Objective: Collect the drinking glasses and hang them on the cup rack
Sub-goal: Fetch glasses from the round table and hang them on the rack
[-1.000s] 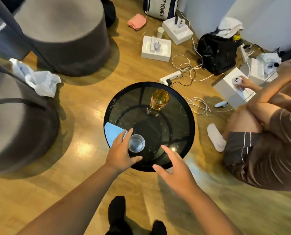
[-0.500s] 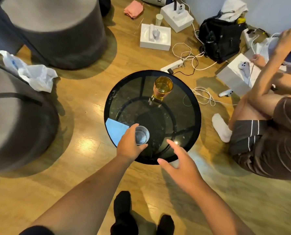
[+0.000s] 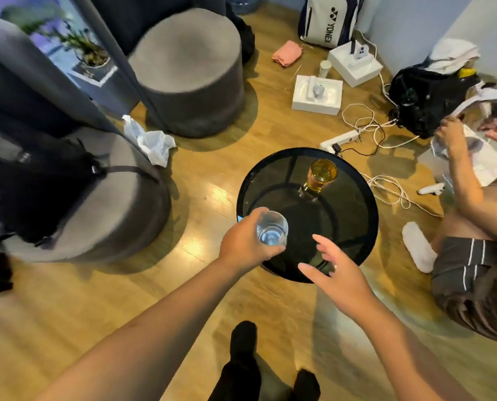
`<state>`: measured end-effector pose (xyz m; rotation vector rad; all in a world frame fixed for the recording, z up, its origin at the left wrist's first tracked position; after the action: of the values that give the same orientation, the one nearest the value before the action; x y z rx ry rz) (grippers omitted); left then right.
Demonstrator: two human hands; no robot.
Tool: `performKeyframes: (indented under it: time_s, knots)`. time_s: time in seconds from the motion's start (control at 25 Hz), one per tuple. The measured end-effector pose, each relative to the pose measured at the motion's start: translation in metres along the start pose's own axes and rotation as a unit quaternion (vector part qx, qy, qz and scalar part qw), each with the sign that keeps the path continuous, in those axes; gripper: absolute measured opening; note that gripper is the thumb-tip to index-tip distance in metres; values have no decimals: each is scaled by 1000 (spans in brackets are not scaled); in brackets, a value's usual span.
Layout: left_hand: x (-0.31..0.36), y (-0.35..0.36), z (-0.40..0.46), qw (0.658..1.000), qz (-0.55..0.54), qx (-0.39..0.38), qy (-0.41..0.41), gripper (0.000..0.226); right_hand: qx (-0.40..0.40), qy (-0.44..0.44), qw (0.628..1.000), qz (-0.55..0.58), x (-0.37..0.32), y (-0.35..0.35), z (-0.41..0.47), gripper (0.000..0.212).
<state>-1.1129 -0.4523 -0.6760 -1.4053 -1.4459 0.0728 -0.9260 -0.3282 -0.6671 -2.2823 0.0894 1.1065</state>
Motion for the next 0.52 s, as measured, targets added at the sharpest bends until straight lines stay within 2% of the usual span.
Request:
performKeyframes:
  time_s: [0.2, 0.36, 0.52]
  knots:
    - [63, -118, -91, 997, 7, 71, 9, 87, -63, -95, 993, -20, -124, -9, -35, 94]
    - [103, -178, -171, 992, 21, 125, -17, 87, -137, -178, 974, -15, -214, -16, -84, 92]
    - [136, -227, -248, 982, 2, 183, -54, 92, -176, -221, 959, -1, -281, -30, -142, 99]
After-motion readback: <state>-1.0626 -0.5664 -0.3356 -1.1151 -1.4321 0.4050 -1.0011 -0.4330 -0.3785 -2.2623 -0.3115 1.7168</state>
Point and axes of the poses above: each hand's wrist, its own z-axis towards the middle knuckle, its own y-axis out of the palm, x = y × z, the point moved 6 cm from there along z, towards the middle knuckle, and after that the axes turned 5 degrees about -y, right-handed, at the moved point
